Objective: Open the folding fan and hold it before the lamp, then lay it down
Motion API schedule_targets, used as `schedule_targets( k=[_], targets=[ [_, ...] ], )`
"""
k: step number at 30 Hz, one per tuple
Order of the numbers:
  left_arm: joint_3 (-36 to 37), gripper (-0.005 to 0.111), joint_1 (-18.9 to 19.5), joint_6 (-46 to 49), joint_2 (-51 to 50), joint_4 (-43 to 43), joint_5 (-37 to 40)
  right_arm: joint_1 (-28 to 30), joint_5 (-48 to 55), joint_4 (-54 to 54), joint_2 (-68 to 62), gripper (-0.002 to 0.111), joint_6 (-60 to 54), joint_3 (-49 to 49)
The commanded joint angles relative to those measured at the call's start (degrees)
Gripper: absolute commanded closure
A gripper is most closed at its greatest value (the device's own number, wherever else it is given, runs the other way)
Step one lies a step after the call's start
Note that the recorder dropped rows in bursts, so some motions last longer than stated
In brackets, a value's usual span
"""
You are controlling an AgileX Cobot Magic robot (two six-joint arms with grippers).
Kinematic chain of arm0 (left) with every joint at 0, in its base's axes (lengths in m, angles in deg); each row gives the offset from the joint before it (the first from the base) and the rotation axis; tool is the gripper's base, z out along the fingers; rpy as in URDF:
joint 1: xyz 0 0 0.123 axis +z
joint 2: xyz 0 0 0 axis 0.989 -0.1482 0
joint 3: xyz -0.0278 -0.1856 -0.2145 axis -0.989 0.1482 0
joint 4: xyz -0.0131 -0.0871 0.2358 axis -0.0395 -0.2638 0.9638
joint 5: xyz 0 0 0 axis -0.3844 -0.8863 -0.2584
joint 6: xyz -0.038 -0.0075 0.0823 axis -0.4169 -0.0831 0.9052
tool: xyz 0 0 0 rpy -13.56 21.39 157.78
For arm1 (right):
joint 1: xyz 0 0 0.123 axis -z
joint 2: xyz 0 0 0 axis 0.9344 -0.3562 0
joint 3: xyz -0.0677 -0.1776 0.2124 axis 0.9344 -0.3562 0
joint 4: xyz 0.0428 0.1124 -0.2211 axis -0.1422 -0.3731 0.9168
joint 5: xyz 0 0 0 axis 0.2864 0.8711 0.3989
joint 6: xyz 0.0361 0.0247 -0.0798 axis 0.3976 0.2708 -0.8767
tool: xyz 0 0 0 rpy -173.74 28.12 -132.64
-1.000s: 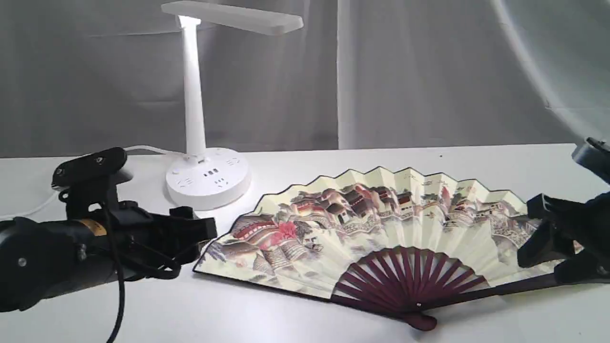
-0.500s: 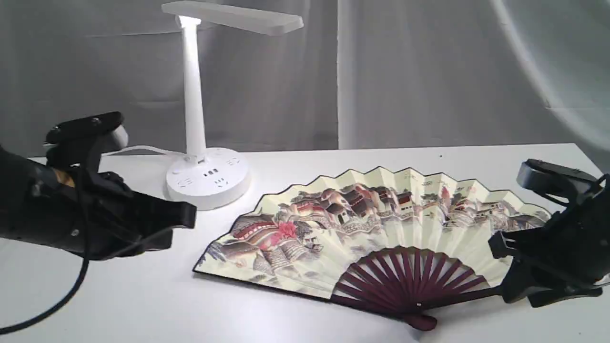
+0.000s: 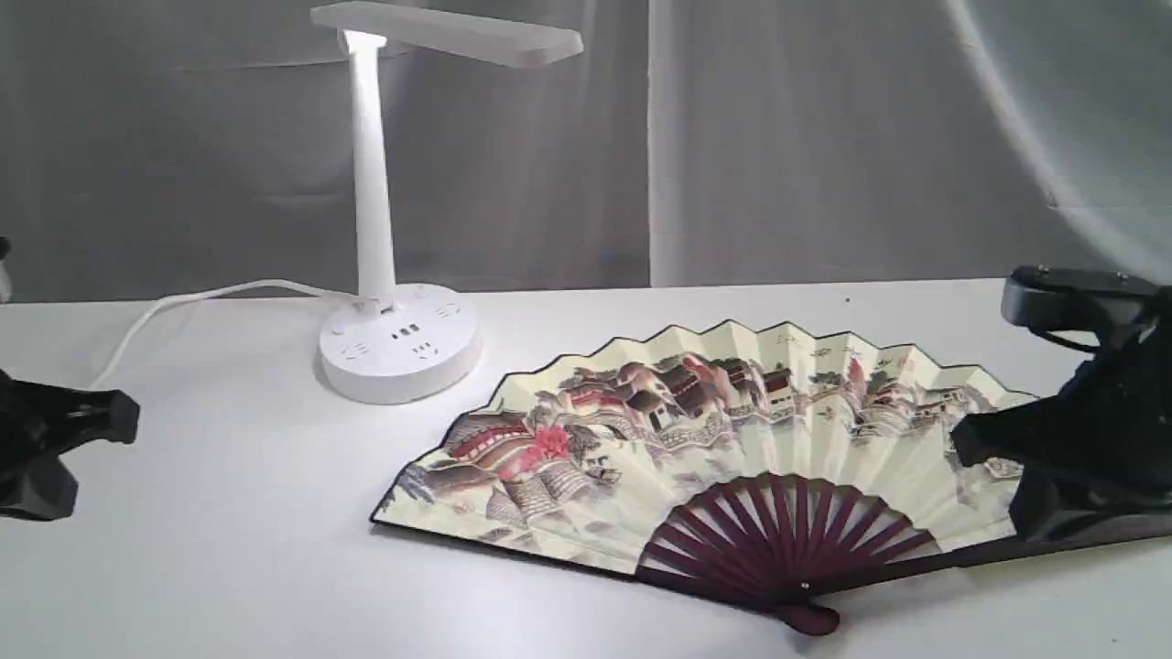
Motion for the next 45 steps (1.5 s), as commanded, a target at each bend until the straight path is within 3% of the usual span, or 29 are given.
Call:
schedule_targets(
  k=[1, 5, 14, 19, 27, 39, 45],
  targets=[
    [-0.35, 0.107, 1.57, -0.20, 0.42, 2.44, 1.31, -0.40, 2.49, 7.46, 1.69, 0.093, 3.92, 1.87],
    [-0.35, 0.107, 1.69, -0.20, 0.42, 6.55, 1.46, -0.28, 4.92, 14.03, 3.69, 0.093, 4.52, 1.87],
    [-0.35, 0.107, 1.69, 0.00, 0.42, 6.37, 1.62, -0.28, 6.60, 12.61, 4.70, 0.093, 10.13, 1.87],
    [-0.35, 0.107, 1.69, 0.36, 0.42, 6.62, 1.74, -0.21, 8.57, 12.36, 4.70, 0.108, 10.29, 1.87],
    [-0.35, 0.107, 1.69, 0.69, 0.42, 6.45, 3.96, 3.62, 10.45, 8.48, 4.70, 0.108, 6.60, 1.87],
    [-0.35, 0.107, -0.34, 0.82, 1.22, 8.51, 5.33, 3.60, 9.67, 9.32, 12.07, 0.108, 5.95, 1.77],
    [-0.25, 0.107, -0.34, 0.82, 7.09, 9.00, 5.33, 3.60, 8.54, 10.26, 16.39, 0.108, 5.55, 1.77]
  ],
)
